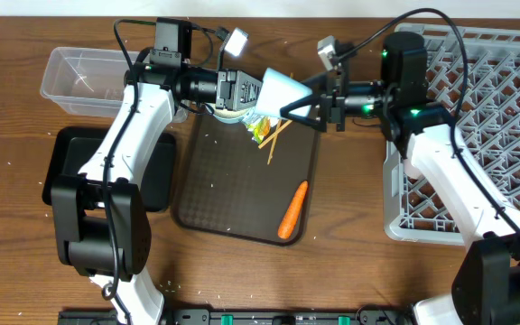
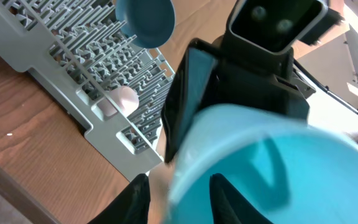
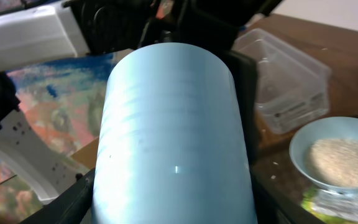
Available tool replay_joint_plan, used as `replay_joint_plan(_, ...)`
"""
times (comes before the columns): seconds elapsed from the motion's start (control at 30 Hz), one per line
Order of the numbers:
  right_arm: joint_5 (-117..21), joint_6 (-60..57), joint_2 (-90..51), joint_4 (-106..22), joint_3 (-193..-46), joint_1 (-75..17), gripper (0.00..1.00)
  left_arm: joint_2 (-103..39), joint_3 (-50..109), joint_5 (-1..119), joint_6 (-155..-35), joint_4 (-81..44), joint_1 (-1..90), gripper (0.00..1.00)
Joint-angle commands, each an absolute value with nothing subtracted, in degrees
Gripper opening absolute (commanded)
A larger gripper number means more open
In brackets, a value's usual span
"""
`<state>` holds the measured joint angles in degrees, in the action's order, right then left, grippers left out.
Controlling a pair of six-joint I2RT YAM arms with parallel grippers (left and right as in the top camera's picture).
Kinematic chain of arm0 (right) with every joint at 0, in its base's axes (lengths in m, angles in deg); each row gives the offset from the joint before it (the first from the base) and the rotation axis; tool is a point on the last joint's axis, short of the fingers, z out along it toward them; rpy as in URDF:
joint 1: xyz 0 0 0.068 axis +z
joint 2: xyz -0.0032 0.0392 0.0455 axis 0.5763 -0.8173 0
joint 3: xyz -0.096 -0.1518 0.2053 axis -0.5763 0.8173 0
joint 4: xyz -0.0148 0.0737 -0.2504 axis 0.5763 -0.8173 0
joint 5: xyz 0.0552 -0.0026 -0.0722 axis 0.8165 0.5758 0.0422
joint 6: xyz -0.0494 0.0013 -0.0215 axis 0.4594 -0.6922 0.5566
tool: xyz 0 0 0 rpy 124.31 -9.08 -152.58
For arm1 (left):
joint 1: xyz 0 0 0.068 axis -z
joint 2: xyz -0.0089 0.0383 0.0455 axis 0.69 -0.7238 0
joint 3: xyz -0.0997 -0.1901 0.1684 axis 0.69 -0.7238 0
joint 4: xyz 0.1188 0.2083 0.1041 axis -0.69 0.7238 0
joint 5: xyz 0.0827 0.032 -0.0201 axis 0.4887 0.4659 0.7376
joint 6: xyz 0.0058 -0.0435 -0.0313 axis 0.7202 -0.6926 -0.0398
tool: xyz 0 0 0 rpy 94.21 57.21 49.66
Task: Sort waste into correct bins and load items into the dishwasher rack
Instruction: 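Hand the light-blue cup from the left gripper to the right gripper, then lower the light-blue cup upside down into the dish rack with the right gripper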
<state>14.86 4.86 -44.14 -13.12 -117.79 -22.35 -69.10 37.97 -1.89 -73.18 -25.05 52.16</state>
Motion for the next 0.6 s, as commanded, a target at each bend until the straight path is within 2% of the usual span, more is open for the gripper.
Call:
replay_joint_plan(0.0, 13.94, 4.66, -44.09, -13.99, -117.33, -25.6, 0.46, -68.71, 38.84, -2.21, -72.35, -25.12, 52.32, 0.34)
replay_joint_plan(0.37, 6.35, 8.84, -44.09, -27.22, -117.33, -37.58, 0.45, -68.71, 38.84, 1.15, -72.37, -25.08, 52.32, 0.35)
replay_joint_plan(0.57, -2.02, 5.65, -43.22, -33.21, -117.35, -42.46, 0.44, -68.71, 38.84, 9.46, -72.37, -23.87, 52.32, 0.35)
